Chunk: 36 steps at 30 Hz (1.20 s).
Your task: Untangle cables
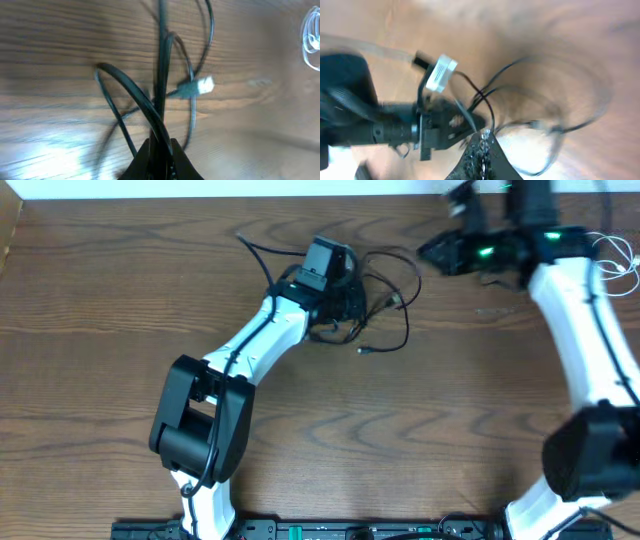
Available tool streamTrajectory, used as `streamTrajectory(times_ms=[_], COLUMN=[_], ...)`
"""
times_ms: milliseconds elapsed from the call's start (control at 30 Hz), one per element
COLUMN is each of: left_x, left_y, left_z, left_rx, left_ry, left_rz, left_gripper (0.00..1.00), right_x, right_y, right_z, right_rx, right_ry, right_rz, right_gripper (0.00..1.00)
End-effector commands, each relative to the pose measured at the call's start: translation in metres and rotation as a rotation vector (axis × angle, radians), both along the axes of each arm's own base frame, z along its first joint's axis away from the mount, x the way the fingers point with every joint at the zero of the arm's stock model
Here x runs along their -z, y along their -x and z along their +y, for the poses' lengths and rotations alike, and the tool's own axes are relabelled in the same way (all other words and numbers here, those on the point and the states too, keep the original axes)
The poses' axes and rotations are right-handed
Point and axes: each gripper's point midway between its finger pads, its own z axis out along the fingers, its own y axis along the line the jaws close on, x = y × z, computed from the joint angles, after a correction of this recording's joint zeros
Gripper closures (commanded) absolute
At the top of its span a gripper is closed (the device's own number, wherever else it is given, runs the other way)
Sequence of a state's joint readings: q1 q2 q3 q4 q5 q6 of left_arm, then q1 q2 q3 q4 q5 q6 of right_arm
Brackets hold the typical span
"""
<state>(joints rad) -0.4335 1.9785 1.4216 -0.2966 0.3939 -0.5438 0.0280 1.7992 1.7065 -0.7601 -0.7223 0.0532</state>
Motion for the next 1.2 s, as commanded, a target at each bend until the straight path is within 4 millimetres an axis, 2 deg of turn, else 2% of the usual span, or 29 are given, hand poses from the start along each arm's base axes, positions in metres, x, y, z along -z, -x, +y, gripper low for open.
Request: streamTrajectory(times_ms=[0, 100, 167, 200, 267, 367, 467, 533, 600, 700, 867, 933, 1000, 1167], left_x=[0.008, 0.009, 0.008, 0.008, 0.004, -0.014, -0.050, -0.076, -0.101, -0.136, -0.184, -0.195, -0.201, -0.204], left_y=[-0.003, -0.003, -0.002, -0.002, 0.001, 0.007, 0.010, 0.009, 0.004, -0.005, -0.005, -0.003, 0.000, -0.001], left_z=[0.015, 0.015, 0.014, 0.013, 0.008, -0.005, -0.017, -0.016, -0.008, 0.015, 0.041, 0.048, 0.051, 0.059], left_rx=[-0.033, -0.023, 0.003, 0.016, 0.043, 0.115, 0.190, 0.210, 0.189, 0.114, 0.083, 0.087, 0.089, 0.060], left_ry=[-0.035, -0.041, -0.044, -0.041, -0.014, 0.085, 0.223, 0.290, 0.335, 0.376, 0.459, 0.475, 0.494, 0.530], left_rz=[0.014, 0.010, -0.002, -0.005, -0.004, -0.011, -0.039, -0.070, -0.103, -0.153, -0.214, -0.231, -0.229, -0.191], left_gripper=[0.92, 0.92, 0.92, 0.92, 0.93, 0.92, 0.93, 0.93, 0.92, 0.93, 0.92, 0.92, 0.92, 0.92], right_x=[-0.082, -0.102, -0.106, -0.107, -0.108, -0.095, -0.074, -0.057, -0.047, -0.034, -0.014, -0.009, -0.009, -0.011], right_y=[0.006, 0.005, 0.002, 0.002, 0.004, 0.006, 0.008, 0.008, 0.009, 0.010, 0.010, 0.011, 0.011, 0.016], right_z=[-0.037, -0.069, -0.095, -0.101, -0.104, -0.095, -0.078, -0.063, -0.047, -0.014, 0.031, 0.052, 0.066, 0.105], right_rx=[0.118, 0.244, 0.373, 0.393, 0.394, 0.355, 0.294, 0.257, 0.195, 0.076, -0.029, -0.074, -0.106, -0.187], right_ry=[-0.048, -0.046, -0.032, -0.032, -0.036, -0.018, 0.010, 0.010, 0.002, -0.019, -0.020, -0.021, -0.026, -0.034], right_rz=[-0.169, -0.205, -0.190, -0.189, -0.187, -0.152, -0.099, -0.044, -0.020, -0.006, 0.021, 0.017, -0.002, -0.052], right_gripper=[0.99, 0.99, 0.99, 0.99, 0.99, 0.97, 0.84, 0.73, 0.67, 0.55, 0.29, 0.24, 0.24, 0.25])
